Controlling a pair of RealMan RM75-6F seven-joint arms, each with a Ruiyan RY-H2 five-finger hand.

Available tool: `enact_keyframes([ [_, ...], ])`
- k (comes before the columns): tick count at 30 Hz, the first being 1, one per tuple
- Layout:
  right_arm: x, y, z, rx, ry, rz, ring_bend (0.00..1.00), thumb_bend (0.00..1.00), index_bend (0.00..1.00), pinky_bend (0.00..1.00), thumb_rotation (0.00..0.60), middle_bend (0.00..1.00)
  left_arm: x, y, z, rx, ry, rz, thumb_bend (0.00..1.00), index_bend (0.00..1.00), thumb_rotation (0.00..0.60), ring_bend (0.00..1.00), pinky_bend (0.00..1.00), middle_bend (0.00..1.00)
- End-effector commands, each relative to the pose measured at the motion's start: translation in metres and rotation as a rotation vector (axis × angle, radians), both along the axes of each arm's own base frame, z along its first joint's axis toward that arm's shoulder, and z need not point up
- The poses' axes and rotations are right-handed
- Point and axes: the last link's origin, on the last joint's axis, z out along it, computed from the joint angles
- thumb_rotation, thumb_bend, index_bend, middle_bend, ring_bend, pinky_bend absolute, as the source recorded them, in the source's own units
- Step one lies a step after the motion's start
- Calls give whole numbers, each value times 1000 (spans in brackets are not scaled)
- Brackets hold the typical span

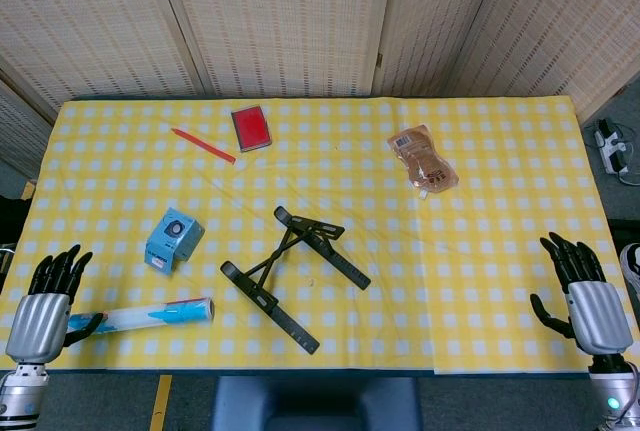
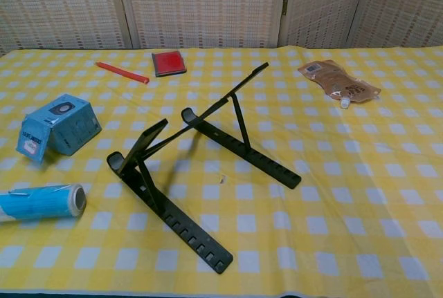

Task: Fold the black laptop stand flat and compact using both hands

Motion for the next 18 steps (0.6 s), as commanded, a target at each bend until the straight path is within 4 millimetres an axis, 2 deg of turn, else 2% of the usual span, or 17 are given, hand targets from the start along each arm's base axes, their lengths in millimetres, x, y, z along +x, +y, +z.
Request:
enact_keyframes([
  [1, 0, -1, 0, 2, -1, -1, 75, 416, 0, 23, 600, 66, 0, 0, 0, -2, 0, 1, 259, 61, 600, 32, 0, 36],
  [13, 7, -4, -2, 45, -19, 22, 74, 417, 0, 23, 600, 66, 4, 6, 0, -10, -2, -21, 259, 61, 600, 32, 0, 36],
  [18, 14, -11, -7, 135, -30, 24, 85, 416, 0, 23, 600, 71, 7, 9, -2, -21, -9, -35, 259, 60, 600, 33, 0, 36],
])
